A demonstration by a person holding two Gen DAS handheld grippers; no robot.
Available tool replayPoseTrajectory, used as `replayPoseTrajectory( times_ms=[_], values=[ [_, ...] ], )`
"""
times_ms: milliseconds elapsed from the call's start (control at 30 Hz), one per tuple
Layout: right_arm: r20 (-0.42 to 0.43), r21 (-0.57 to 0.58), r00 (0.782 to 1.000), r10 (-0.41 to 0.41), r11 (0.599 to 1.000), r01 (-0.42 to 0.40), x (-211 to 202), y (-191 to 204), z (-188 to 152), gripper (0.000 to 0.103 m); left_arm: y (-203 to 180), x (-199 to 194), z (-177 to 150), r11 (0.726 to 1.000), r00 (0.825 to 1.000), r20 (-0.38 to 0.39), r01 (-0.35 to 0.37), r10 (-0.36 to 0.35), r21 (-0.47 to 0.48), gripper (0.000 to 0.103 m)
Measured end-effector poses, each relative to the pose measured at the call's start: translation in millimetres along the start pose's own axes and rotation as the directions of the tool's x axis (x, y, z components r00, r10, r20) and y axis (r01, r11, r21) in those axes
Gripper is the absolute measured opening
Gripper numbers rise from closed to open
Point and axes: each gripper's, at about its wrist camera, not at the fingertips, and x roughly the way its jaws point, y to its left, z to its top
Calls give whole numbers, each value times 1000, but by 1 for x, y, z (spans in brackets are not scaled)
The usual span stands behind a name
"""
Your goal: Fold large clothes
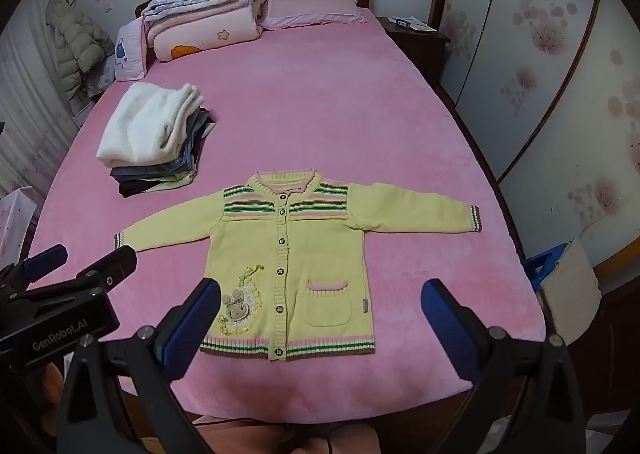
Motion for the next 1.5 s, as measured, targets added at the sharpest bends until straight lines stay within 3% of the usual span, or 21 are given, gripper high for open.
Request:
replayPoseTrajectory(
  times_ms=[533,1500],
  values=[
    [15,23,1000,15,1000,-15,4,-8,9,101,2,0,9,1000,1000,12,10,-10,-7,102],
    [31,46,999,-30,999,28,-7,-1,13,101,3,-6,21,999,999,31,39,-39,10,102]
  ],
)
